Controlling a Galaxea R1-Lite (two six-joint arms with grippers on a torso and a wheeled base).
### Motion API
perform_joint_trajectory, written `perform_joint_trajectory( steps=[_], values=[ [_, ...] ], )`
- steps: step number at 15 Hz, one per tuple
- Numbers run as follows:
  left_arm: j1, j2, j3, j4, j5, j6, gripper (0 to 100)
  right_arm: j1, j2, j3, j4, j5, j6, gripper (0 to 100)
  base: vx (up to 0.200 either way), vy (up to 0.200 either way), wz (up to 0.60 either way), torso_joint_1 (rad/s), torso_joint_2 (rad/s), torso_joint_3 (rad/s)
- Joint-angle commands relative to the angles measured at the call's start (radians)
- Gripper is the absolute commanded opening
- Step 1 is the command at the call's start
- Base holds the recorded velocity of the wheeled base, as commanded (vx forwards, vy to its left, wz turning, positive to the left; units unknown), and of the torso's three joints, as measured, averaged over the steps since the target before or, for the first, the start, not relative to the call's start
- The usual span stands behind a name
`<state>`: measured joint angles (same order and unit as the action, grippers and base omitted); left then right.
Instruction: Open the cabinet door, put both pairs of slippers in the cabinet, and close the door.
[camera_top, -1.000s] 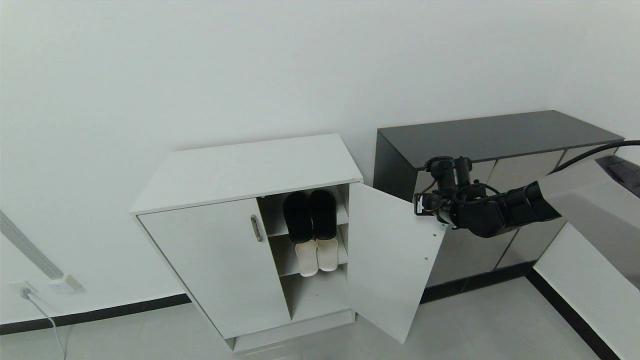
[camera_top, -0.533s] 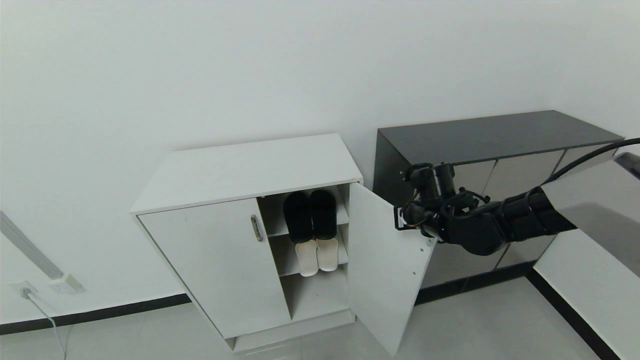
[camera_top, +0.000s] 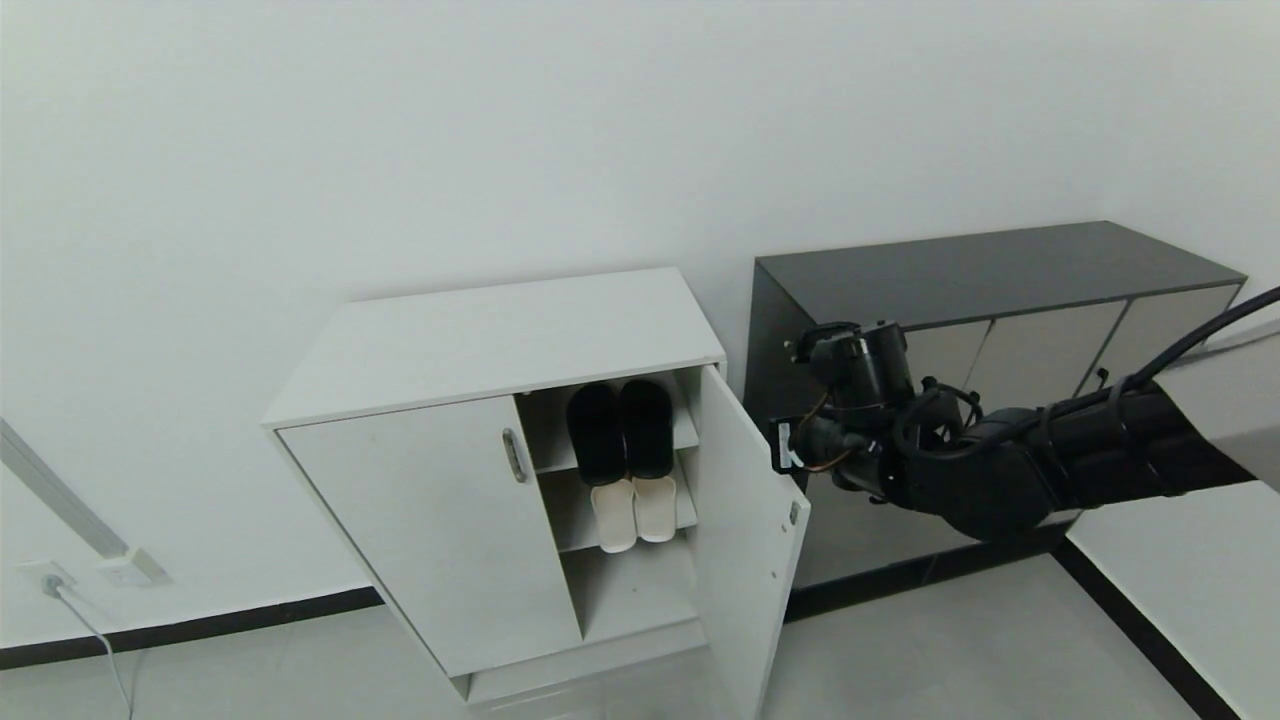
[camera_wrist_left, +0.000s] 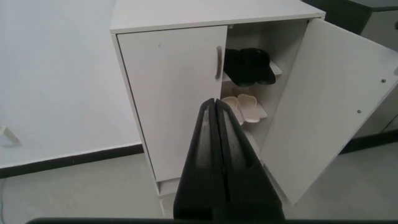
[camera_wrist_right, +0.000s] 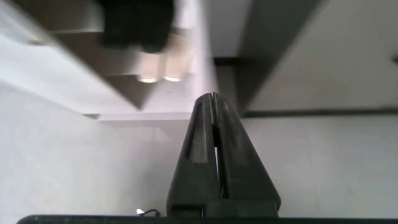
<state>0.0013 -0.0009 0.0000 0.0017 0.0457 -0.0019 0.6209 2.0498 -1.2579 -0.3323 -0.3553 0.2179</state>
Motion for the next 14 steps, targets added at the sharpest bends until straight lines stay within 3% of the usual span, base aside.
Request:
perform_joint_trajectory(
  steps=[1,3,8,10,14],
  values=[
    [0.0,0.001,0.0,0.0,0.0,-0.001,0,-0.038,0.072,0.006,-0.004,0.001,0.0,0,0.0,0.0,0.0,0.0,0.0,0.0],
    [0.0,0.001,0.0,0.0,0.0,0.0,0,-0.041,0.105,0.008,-0.016,0.001,0.0,0,0.0,0.0,0.0,0.0,0.0,0.0],
    [0.0,0.001,0.0,0.0,0.0,-0.001,0,0.048,0.101,0.038,-0.031,0.012,0.008,0,0.0,0.0,0.0,0.0,0.0,0.0],
    [0.0,0.001,0.0,0.0,0.002,-0.001,0,0.125,0.013,0.092,-0.053,0.056,0.008,0,0.0,0.0,0.0,0.0,0.0,0.0],
    [0.0,0.001,0.0,0.0,0.002,-0.001,0,0.129,-0.099,0.172,-0.088,0.093,-0.04,0,0.0,0.0,0.0,0.0,0.0,0.0]
  ],
)
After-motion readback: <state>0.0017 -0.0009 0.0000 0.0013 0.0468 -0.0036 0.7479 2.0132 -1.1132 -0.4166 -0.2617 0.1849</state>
